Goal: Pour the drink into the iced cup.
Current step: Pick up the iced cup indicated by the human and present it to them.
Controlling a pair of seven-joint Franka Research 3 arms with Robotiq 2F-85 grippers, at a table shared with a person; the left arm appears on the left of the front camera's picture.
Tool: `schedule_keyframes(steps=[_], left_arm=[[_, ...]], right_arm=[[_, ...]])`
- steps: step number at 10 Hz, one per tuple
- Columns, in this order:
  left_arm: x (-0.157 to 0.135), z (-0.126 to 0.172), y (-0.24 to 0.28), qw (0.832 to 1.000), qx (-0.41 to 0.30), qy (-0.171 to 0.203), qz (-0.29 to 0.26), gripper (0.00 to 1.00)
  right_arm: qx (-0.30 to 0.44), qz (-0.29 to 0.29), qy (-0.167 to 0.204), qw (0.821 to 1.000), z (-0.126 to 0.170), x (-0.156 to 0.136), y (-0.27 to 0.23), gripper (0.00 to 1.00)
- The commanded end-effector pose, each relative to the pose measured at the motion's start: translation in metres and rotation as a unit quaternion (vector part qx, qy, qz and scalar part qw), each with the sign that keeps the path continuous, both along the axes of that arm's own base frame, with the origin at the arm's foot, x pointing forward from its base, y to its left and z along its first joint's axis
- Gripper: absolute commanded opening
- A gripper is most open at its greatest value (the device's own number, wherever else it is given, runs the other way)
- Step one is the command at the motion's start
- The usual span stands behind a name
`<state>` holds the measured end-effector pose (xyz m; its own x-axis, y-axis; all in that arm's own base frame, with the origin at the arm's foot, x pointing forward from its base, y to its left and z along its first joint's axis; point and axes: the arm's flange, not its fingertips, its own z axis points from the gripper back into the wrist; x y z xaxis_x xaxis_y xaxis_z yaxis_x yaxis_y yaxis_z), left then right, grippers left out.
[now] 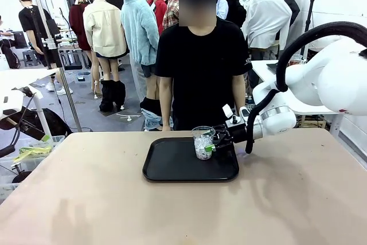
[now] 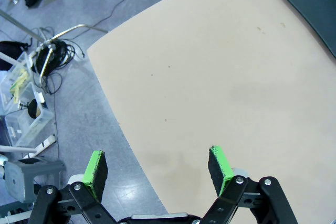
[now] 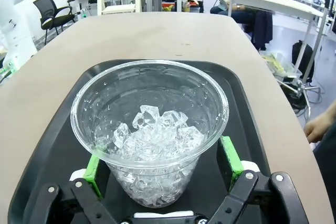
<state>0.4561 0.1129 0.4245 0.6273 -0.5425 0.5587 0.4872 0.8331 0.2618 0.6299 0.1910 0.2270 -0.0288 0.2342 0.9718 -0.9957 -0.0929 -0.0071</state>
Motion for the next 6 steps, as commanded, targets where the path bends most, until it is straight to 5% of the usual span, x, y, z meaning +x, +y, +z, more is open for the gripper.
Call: schedule_keyframes(steps=[1, 2, 6], left_arm=[[-0.0007, 0.0009, 0.0004, 1.000, 0.003, -0.003, 0.002, 1.00], [-0.0007, 0.0009, 0.0004, 1.000, 0.003, -0.003, 0.002, 1.00], [-0.0007, 0.0009, 0.0004, 1.000, 0.003, -0.003, 0.002, 1.00]], right_arm=[[-0.001, 0.007, 0.009, 1.000, -0.0014, 0.0069, 0.0026, 0.90], [0.002, 0.010, 0.012, 1.000, -0.0014, 0.0071, 0.0025, 0.75], [0.011, 0.009, 0.017, 1.000, -0.0017, 0.0062, 0.0007, 0.75]])
